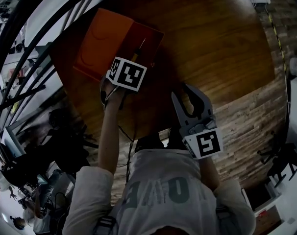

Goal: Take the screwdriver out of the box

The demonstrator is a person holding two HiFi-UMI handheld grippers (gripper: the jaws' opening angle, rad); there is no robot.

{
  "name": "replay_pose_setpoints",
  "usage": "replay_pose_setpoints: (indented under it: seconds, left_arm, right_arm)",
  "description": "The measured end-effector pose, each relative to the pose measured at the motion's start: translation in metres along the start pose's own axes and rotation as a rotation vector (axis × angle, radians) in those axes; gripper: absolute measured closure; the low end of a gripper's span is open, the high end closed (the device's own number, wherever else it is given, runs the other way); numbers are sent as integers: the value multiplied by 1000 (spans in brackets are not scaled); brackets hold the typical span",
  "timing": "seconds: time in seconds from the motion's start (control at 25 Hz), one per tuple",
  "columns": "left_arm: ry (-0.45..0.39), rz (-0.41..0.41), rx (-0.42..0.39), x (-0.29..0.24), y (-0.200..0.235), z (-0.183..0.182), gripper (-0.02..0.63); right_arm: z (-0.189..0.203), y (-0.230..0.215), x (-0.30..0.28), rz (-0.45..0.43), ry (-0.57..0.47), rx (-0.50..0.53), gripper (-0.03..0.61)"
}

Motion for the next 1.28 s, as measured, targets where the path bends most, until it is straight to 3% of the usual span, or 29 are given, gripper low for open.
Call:
replay_pose_setpoints:
  seconds: [0.44,0.72,0.92,1.28]
  left_arm:
    - [-19,15,10,-2,-2,0,534]
    - [-103,15,61,14,-9,-7,535]
    - [-255,-13,77,54,-14,-28,535]
    - [-672,-142,135,170,-27,-90,535]
  right_arm:
    - [-4,0,6,1,-23,14,459]
    - [-23,1,8,9,-61,43,462]
    - [-52,1,6,18,-106,103,462]
    - [-136,-24,23,48,-287,230,466]
Point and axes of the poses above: the fingertips, and each gripper's own axes: x backward along the fingers, y to its left, z out of its underside, the point moved 3 cm from there along x, backward along the fingers
